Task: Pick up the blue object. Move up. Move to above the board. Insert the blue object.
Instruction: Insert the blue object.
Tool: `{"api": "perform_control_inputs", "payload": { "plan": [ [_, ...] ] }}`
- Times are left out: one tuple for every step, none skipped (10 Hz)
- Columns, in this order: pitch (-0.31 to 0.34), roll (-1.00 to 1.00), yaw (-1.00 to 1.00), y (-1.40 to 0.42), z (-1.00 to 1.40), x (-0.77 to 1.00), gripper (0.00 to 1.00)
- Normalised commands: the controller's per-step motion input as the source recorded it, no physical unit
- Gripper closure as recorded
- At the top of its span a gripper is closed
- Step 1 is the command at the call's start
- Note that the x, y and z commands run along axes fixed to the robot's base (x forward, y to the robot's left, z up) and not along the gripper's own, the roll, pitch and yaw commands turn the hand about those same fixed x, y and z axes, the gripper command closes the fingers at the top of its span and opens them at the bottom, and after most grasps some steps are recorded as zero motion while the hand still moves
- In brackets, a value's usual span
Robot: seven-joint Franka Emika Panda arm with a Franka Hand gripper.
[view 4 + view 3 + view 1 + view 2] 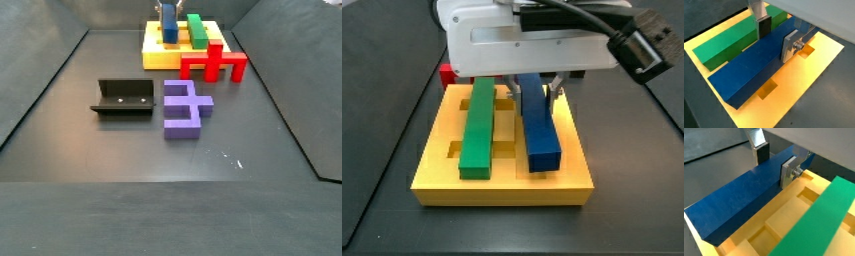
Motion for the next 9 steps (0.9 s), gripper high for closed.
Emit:
{"api": "perform_control_inputs", "payload": {
  "plan": [
    [-0.103,0.00,0.01,0.00,-0.24,-0.09,1.00],
    [-0.069,0.00,0.00,-0.01,-0.23,0.00,1.00],
    [-0.039,0.01,0.00,0.00,-0.21,0.00,1.00],
    [-0.043,0.04,0.00,0.00,-0.23,0.00,1.00],
    [-0.041,0.03,0.00,0.00,-0.20,0.00,1.00],
    [-0.027,0.05,0.00,0.00,-0.18,0.00,1.00],
    [0.000,0.12,-0.02,0.00,-0.13,0.00,1.00],
    [0.000,0.12,-0.07,-0.01,-0.11,0.00,1.00],
    [0.000,0.11,-0.19,0.00,-0.10,0.00,1.00]
  ]
}}
